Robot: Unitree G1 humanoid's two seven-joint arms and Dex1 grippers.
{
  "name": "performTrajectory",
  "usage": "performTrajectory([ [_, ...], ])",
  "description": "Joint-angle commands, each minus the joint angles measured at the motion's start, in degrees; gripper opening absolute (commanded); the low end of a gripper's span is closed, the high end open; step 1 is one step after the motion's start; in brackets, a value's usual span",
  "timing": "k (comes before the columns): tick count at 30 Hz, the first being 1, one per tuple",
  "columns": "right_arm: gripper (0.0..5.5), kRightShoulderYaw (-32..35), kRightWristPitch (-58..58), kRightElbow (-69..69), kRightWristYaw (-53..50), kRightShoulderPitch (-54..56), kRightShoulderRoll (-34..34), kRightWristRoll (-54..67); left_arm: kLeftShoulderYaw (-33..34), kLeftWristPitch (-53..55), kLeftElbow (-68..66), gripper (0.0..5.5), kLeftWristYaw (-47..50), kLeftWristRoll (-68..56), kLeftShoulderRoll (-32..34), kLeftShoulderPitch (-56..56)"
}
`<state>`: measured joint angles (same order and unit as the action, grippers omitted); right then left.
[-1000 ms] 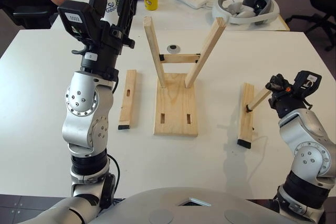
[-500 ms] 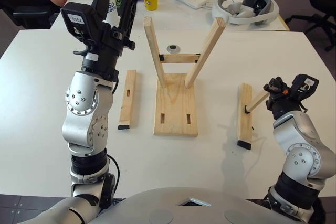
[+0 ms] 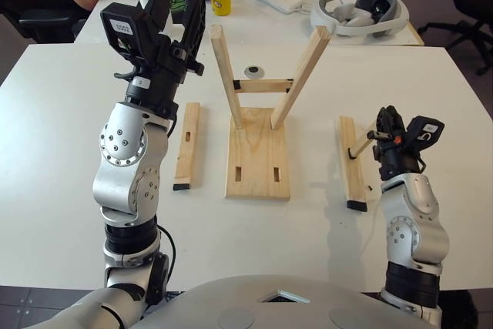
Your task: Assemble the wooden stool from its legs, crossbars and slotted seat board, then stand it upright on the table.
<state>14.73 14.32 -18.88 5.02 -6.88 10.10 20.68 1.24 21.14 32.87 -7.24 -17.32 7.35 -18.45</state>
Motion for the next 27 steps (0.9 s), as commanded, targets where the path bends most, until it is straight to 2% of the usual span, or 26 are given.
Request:
performTrajectory([
  [1, 0.41, -1.84, -4.08, 6.64, 3.63, -5.63, -1.29, -1.87, -0.19, 1.21, -0.38, 2.30, -1.05, -0.57, 0.77, -1.31],
  [6, 0.41, -2.32, -11.86, 10.76, 7.98, -10.35, -1.41, -2.91, -0.33, 1.79, -0.04, 2.30, -1.29, -0.90, 0.78, -1.62],
  [27, 0.40, -5.18, -27.53, 24.96, 14.86, -16.81, -1.29, -4.86, -1.24, 1.74, -1.63, 2.30, -3.29, -1.03, 0.88, -2.95],
])
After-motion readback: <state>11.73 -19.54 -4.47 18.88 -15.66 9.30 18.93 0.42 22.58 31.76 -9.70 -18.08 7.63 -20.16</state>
